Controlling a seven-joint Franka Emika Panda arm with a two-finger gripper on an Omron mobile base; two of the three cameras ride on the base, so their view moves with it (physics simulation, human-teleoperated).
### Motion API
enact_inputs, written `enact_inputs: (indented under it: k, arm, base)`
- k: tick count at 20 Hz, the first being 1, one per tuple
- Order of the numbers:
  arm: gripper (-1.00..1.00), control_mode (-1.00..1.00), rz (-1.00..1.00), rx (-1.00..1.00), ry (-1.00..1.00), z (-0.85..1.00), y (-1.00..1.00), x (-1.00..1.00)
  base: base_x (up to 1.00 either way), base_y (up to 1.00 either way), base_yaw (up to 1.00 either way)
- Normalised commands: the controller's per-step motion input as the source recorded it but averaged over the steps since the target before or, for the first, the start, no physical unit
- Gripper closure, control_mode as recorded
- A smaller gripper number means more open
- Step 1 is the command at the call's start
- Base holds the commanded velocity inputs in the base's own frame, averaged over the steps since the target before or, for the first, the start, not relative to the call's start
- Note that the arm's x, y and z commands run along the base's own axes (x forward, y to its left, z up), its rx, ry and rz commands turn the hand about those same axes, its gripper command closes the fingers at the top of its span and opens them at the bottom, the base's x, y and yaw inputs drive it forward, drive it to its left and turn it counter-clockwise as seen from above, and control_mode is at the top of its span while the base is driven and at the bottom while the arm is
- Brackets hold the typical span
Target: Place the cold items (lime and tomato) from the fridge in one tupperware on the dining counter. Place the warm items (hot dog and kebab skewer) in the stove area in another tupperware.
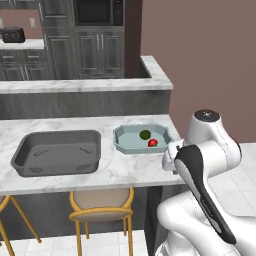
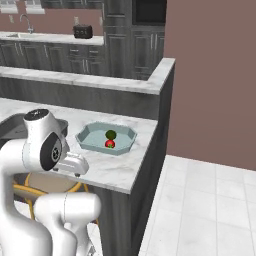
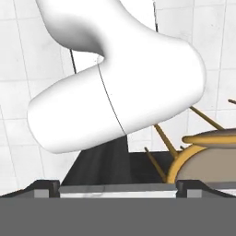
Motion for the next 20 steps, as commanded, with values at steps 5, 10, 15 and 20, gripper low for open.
enact_inputs:
  k: [5,10,15,20]
  arm:
    - [-1.00,-1.00,0.00,-0.02,0.00,-0.14,0.00,0.00]
    - [-1.00,1.00,0.00,0.00,0.00,0.00,0.00,0.00]
    - [-1.00,1.00,0.00,0.00,0.00,0.00,0.00,0.00]
    - [-1.00,1.00,0.00,0.00,0.00,0.00,0.00,0.00]
  base:
    - [0.00,0.00,0.00]
    - [-0.26,0.00,0.19]
    - [-0.34,0.00,0.40]
    - [-0.18,0.43,0.36]
